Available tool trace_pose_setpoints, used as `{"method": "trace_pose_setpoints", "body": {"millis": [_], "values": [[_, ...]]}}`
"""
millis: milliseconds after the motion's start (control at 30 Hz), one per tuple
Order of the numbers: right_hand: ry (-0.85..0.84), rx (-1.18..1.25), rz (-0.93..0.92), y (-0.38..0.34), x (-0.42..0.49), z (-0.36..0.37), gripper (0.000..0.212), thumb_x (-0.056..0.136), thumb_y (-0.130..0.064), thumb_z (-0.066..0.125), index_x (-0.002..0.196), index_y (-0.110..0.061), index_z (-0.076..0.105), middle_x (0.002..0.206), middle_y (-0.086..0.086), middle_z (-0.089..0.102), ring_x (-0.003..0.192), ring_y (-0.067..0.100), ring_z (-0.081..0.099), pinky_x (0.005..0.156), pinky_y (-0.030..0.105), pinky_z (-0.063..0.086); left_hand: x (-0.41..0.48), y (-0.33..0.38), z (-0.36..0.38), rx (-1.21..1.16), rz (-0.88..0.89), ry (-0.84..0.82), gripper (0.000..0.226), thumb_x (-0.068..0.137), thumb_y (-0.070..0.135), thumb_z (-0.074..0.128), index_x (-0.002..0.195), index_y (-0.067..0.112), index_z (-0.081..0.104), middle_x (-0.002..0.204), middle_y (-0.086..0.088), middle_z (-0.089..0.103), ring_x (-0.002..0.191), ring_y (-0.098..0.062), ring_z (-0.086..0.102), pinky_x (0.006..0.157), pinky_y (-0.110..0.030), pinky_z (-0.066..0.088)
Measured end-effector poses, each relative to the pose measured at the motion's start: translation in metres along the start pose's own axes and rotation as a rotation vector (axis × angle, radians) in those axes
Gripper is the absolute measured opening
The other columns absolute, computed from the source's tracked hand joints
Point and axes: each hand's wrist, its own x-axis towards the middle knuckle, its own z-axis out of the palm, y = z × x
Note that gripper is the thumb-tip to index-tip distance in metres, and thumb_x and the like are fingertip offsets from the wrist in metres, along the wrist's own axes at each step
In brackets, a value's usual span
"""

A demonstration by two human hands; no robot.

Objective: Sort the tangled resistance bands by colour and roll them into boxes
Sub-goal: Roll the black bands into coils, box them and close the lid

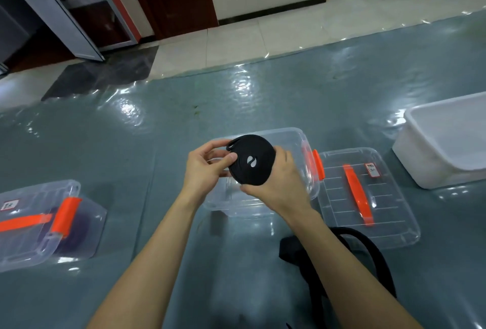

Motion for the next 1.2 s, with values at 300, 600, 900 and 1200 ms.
{"method": "trace_pose_setpoints", "body": {"millis": [300,600,900,1200], "values": [[-0.210,-0.434,0.045,0.024,0.054,0.017,0.097,0.055,-0.053,0.095,0.124,-0.005,0.045,0.120,0.007,0.039,0.086,0.033,0.067,0.070,0.040,0.058,0.042,-0.045,0.018,-0.024,-0.380,0.014,0.022,0.101,-0.002,0.068,0.119,0.009,0.075,0.115,-0.019,0.078,0.096,-0.027,0.081,0.082,-0.044,0.069],[-0.531,-0.716,0.134,0.047,0.088,0.045,0.094,0.066,-0.058,0.086,0.129,0.001,0.049,0.102,0.012,0.042,0.085,0.026,0.052,0.075,0.030,0.047,0.077,-0.093,0.034,0.450,-0.499,-0.026,0.030,0.087,-0.011,0.080,0.114,0.001,0.080,0.115,-0.018,0.080,0.112,-0.035,0.077,0.098,-0.048,0.065],[-0.756,-0.753,0.282,0.066,0.113,0.066,0.097,0.073,-0.067,0.085,0.144,-0.007,0.054,0.129,0.010,0.056,0.125,0.031,0.055,0.102,0.033,0.052,0.092,-0.113,0.040,0.836,-0.436,-0.123,0.027,0.080,0.005,0.094,0.106,0.006,0.085,0.108,-0.012,0.083,0.101,-0.021,0.077,0.089,-0.031,0.060],[-0.772,-0.669,0.274,0.063,0.111,0.055,0.064,0.087,-0.053,0.077,0.133,-0.011,0.064,0.090,0.005,0.040,0.104,0.028,0.053,0.088,0.028,0.043,0.094,-0.108,0.047,1.135,-0.322,-0.233,0.031,0.088,0.018,0.090,0.112,0.002,0.077,0.111,-0.023,0.078,0.104,-0.041,0.075,0.092,-0.048,0.062]]}}
